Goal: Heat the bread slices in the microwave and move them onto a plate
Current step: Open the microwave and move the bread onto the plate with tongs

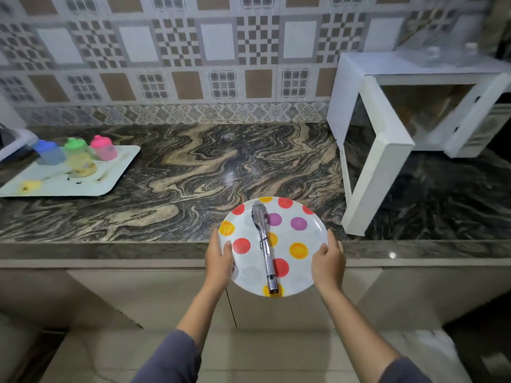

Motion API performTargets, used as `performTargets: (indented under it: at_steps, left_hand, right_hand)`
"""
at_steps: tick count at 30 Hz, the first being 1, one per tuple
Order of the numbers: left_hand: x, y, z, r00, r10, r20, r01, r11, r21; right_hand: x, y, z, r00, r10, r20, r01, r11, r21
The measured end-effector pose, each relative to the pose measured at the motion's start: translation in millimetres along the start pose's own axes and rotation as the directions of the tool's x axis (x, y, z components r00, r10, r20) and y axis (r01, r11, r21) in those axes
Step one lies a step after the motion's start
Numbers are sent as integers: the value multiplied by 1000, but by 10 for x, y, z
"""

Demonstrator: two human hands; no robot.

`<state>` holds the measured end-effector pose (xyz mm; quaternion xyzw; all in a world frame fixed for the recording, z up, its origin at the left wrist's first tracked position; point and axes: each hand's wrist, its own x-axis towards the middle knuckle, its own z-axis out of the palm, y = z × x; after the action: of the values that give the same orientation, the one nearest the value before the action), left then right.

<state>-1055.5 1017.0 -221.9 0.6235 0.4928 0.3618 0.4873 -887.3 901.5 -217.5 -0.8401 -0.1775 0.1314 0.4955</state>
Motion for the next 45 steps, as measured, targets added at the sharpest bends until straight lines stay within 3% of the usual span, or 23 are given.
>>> performTargets:
  at_steps: [10,18,27,36,45]
  left_hand:
    - [-896,55,301,998,-62,-33,60,997,-47]
    - [-1972,172,941,998,-9,-65,4,997,-71]
    - [-2710,419,2127,994,-61,91,70,993,-91]
    - [-2549,836,3285,966,-45,256,67,995,-78]
    - [-1418,1232,4269,951,52,305,-3,987,-158]
  right_hand:
    - [-348,475,-788,999,-41,12,40,999,35]
    - [-489,1126,-1819,997,-75,34,73,996,50]
    - [-355,1826,-3111,991,25,-135,-21,999,34]
    - [330,2000,-3847,956,84,-281,-80,996,25]
    - [1806,1798,-3826,952,84,-295,-70,996,56]
